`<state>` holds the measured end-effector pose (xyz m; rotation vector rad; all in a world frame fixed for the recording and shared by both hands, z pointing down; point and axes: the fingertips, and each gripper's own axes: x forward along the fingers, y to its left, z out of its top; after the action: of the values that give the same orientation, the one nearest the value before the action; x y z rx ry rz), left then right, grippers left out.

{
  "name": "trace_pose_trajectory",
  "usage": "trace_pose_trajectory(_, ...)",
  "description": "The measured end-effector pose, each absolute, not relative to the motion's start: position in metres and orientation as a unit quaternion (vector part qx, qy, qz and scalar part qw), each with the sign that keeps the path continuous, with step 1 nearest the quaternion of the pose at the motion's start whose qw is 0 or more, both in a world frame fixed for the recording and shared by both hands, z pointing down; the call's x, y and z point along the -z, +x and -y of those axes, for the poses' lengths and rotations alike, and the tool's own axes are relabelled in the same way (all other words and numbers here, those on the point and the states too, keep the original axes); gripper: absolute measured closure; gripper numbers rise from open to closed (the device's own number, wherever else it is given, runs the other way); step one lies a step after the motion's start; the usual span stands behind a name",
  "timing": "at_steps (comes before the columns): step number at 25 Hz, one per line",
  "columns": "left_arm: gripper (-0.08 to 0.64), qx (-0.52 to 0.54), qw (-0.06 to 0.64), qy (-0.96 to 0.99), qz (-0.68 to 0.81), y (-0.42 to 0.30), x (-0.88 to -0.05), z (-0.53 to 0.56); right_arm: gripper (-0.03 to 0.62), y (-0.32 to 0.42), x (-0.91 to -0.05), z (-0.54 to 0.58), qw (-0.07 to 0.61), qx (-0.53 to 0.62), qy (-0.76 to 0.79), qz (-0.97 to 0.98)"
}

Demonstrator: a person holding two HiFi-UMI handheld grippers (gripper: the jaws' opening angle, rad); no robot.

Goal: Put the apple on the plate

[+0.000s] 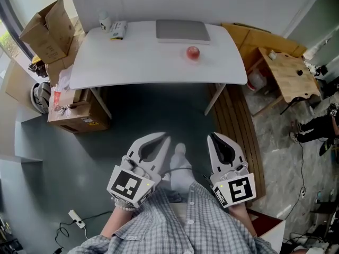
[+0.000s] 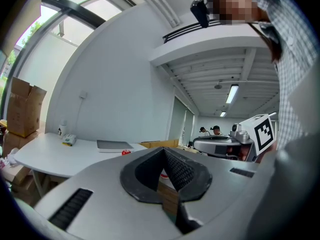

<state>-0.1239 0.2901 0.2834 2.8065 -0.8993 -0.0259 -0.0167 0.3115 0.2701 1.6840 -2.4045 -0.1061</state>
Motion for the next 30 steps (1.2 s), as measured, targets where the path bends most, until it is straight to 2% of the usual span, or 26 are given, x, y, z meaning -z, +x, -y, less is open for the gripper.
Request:
trace_pose_trajectory(19, 0.551, -0.005, 0.09, 0.93, 0.356, -0.139, -0.288, -0.249, 0.566, -0.037, -0.283, -0.26, 0.094, 0.022, 0.52, 0.848)
trace_pose_trajectory(30, 0.551, -0.004, 0.091, 0.93, 0.357, -0.11, -0.285, -0.201, 0.566, 0.002, -0.285, -0.209, 0.097, 0.025, 0.526, 0.844)
